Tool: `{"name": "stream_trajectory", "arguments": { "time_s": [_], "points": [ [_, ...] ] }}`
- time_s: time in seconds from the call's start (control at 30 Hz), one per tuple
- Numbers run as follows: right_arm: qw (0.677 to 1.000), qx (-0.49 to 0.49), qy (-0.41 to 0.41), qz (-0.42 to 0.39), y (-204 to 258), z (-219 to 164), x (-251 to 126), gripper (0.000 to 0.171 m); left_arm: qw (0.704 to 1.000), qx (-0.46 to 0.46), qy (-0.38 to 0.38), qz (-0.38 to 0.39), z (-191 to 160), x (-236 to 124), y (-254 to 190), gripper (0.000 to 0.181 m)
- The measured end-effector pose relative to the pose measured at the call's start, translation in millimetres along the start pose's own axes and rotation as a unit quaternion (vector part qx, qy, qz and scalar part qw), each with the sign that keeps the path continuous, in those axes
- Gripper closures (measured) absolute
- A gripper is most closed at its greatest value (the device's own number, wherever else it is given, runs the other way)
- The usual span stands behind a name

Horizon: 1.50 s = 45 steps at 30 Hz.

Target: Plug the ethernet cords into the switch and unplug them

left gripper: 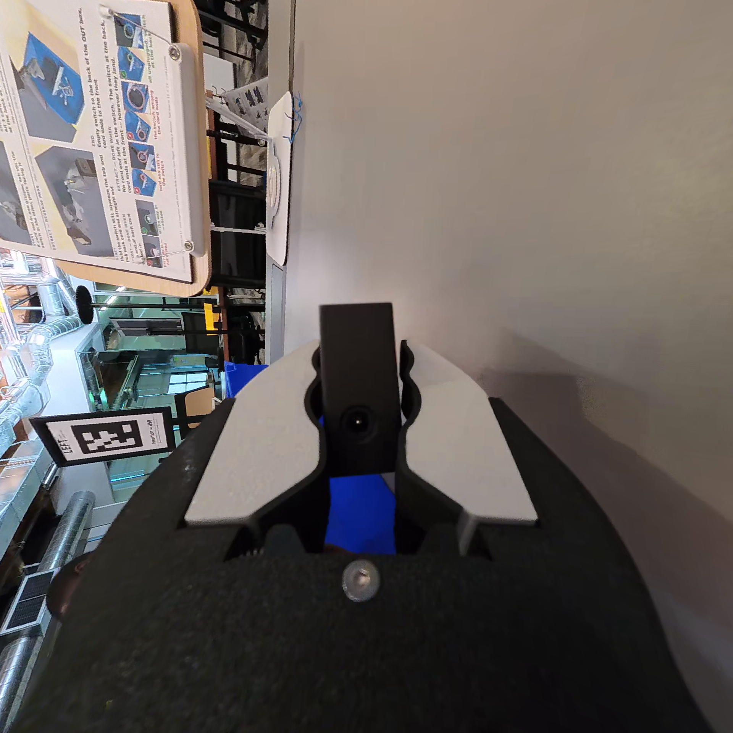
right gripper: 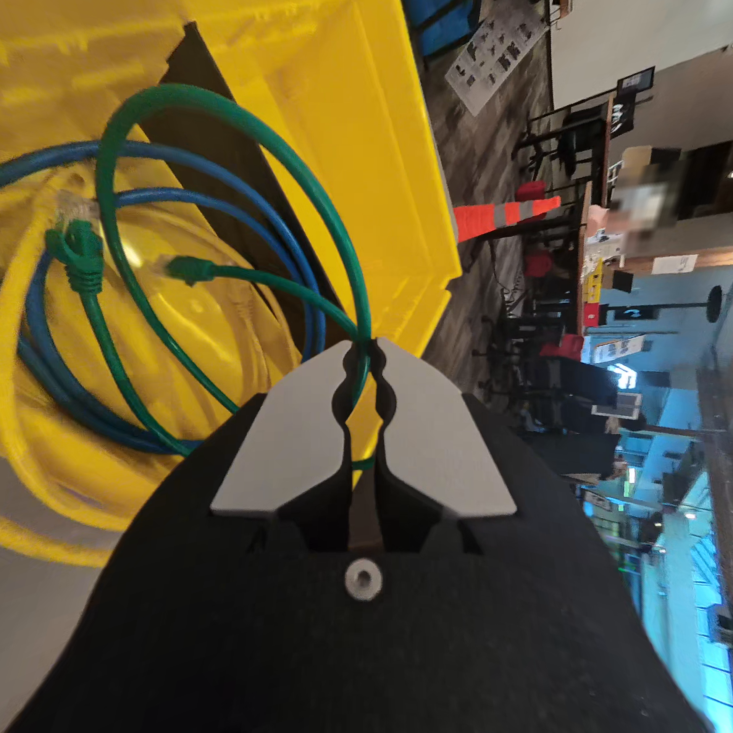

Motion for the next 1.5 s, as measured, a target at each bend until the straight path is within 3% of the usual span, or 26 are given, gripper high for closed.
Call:
{"name": "stream_trajectory", "arguments": {
  "time_s": [0.27,0.43,0.6,0.77,0.83,0.9,0.97,1.03,1.2,1.3,1.33,1.43,1.5],
  "points": [
    [0.999,-0.002,0.044,0.031,8.1,6.5,56.0,0.165,1.000,0.005,0.002,0.011,1.3,0.6,1.8,0.151],
    [0.998,0.014,0.049,0.027,6.1,6.7,62.4,0.165,1.000,0.015,-0.005,0.024,1.8,-3.1,2.6,0.152],
    [0.997,0.066,0.021,0.044,-5.5,6.1,36.2,0.149,0.998,0.014,-0.029,0.045,7.6,-10.5,7.7,0.152],
    [0.976,0.198,-0.073,0.056,-23.2,9.5,-31.1,0.150,0.992,0.022,-0.076,0.095,13.3,-20.8,14.8,0.152],
    [0.929,0.288,-0.171,0.158,-6.8,23.3,-60.7,0.150,0.985,0.049,-0.094,0.135,17.3,-27.5,16.5,0.152],
    [0.836,0.354,-0.277,0.314,26.9,47.0,-85.6,0.150,0.975,0.080,-0.116,0.169,22.7,-34.7,14.6,0.152],
    [0.744,0.370,-0.312,0.462,68.2,75.0,-97.8,0.145,0.966,0.105,-0.137,0.192,29.4,-41.0,10.7,0.152],
    [0.677,0.348,-0.289,0.581,106.7,104.9,-101.4,0.130,0.960,0.115,-0.156,0.203,37.1,-45.7,7.5,0.152],
    [0.536,0.334,-0.252,0.733,161.1,173.1,-106.7,0.121,0.947,0.140,-0.184,0.223,50.9,-53.7,-1.1,0.152],
    [0.431,0.321,-0.196,0.820,184.5,202.9,-107.4,0.115,0.938,0.161,-0.192,0.238,54.2,-56.3,-7.3,0.152],
    [0.406,0.316,-0.178,0.839,191.6,211.4,-106.7,0.115,0.936,0.167,-0.194,0.239,55.0,-56.3,-9.4,0.152],
    [0.389,0.283,-0.144,0.865,213.2,228.9,-107.9,0.121,0.934,0.181,-0.193,0.242,55.4,-55.6,-13.8,0.152],
    [0.363,0.276,-0.149,0.878,217.7,235.9,-109.6,0.139,0.933,0.190,-0.182,0.245,54.2,-53.1,-15.2,0.152]
  ]
}}
Point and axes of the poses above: each gripper's, where its closed fingertips meet, x out along the fingers, z out of its top, y = z × x across the jaws, the point moved 8 cm from there along -x, back along the fingers, and after that the axes turned 3 degrees about y, right-handed, at the moved point
